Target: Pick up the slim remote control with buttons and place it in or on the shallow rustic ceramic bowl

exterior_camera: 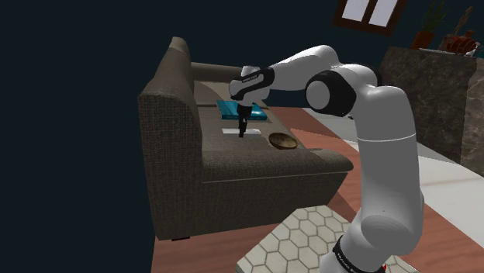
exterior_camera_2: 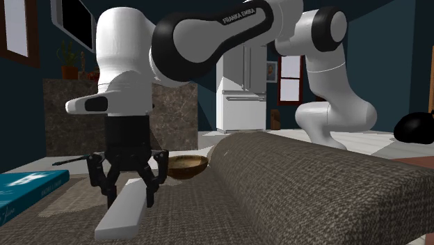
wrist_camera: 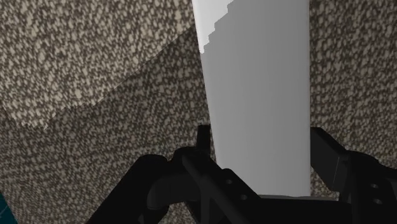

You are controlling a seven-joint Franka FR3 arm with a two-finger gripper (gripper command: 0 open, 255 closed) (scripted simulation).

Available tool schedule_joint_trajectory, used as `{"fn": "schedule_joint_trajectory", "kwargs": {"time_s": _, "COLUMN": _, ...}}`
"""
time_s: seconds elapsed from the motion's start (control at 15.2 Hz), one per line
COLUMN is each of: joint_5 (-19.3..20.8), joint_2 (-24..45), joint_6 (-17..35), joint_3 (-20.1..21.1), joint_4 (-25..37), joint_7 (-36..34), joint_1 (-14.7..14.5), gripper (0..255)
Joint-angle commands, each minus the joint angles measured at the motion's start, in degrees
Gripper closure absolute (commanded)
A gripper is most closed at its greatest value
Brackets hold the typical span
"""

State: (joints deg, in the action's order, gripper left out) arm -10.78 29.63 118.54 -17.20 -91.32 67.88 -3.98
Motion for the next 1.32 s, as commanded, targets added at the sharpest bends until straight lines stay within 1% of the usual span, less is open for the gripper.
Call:
{"fn": "schedule_joint_trajectory", "kwargs": {"time_s": 0.0, "joint_5": 0.25, "joint_2": -0.77, "joint_6": -1.09, "joint_3": -0.16, "joint_4": 0.35, "joint_7": -0.12, "joint_1": -0.06, "gripper": 255}}
{"fn": "schedule_joint_trajectory", "kwargs": {"time_s": 1.25, "joint_5": 1.83, "joint_2": -4.51, "joint_6": -13.52, "joint_3": -0.97, "joint_4": 9.25, "joint_7": -1.39, "joint_1": 0.00, "gripper": 255}}
